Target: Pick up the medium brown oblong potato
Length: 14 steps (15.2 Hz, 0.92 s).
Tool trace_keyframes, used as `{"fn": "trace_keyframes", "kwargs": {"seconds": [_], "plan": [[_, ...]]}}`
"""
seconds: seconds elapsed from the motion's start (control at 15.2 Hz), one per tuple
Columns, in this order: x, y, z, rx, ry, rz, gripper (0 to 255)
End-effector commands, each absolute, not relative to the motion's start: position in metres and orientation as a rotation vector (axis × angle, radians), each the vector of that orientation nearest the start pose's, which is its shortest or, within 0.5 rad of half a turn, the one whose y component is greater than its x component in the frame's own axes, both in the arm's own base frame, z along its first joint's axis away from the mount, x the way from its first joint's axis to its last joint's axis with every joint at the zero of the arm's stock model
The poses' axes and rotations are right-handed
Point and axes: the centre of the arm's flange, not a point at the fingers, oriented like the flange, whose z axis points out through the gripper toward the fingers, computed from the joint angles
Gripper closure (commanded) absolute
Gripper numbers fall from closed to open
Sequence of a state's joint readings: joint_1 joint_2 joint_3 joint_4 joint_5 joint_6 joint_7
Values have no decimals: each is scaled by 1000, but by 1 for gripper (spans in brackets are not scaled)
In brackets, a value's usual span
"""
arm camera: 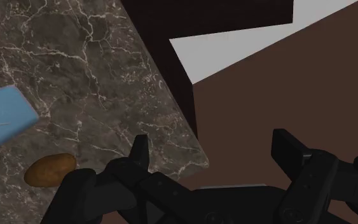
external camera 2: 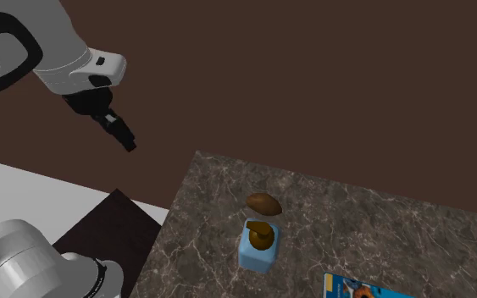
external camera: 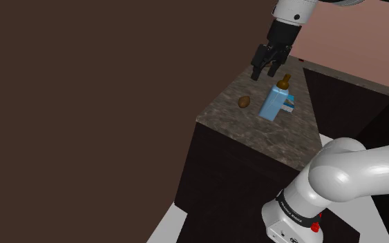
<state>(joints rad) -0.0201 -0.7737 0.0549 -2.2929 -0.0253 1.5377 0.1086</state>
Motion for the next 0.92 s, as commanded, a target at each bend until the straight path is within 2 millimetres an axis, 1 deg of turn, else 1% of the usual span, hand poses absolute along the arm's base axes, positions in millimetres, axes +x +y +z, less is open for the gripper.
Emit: {"fn": "trace_keyframes", "kwargs": {"seconds": [0.0, 0.46, 0.86], "plan": [[307, 14, 613, -3201, 144, -35, 0], [382, -45, 576, -3125, 506, 44, 0], [433, -106, 540, -3027, 804, 109, 0]]}}
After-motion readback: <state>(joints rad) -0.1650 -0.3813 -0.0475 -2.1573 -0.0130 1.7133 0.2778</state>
